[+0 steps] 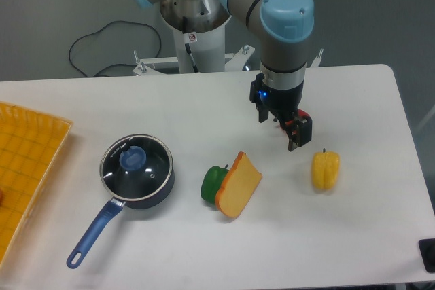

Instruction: Open the lid

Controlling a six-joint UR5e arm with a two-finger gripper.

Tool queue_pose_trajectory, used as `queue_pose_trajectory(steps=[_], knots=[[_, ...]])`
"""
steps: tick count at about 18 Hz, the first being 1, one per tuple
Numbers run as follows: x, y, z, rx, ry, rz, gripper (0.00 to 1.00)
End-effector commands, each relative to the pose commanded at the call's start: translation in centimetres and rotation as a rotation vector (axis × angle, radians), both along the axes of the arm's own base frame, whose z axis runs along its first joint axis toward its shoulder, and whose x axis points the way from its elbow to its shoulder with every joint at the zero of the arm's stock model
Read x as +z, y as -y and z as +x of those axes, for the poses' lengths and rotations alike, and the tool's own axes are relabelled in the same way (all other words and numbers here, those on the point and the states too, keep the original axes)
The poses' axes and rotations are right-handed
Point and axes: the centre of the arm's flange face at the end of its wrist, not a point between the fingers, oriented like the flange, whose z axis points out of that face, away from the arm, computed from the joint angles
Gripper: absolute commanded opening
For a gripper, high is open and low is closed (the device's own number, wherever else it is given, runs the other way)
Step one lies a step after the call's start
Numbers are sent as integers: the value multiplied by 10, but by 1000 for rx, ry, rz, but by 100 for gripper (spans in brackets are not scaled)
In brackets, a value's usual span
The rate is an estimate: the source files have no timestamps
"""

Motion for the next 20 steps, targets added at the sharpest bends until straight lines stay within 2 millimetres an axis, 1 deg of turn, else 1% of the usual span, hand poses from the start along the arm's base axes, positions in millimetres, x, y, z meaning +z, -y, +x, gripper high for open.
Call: queue_pose_trajectory(steps=[2,8,11,13,16,18,20], knots=[[-3,2,1,0,4,-5,100],[-4,3,3,18,7,-11,100],[-4,3,3,116,22,7,100],[-5,4,4,127,26,6,100],[-16,6,7,137,46,0,100],[-24,6,11,149,85,27,100],[-26,6,16,166,115,57,100]])
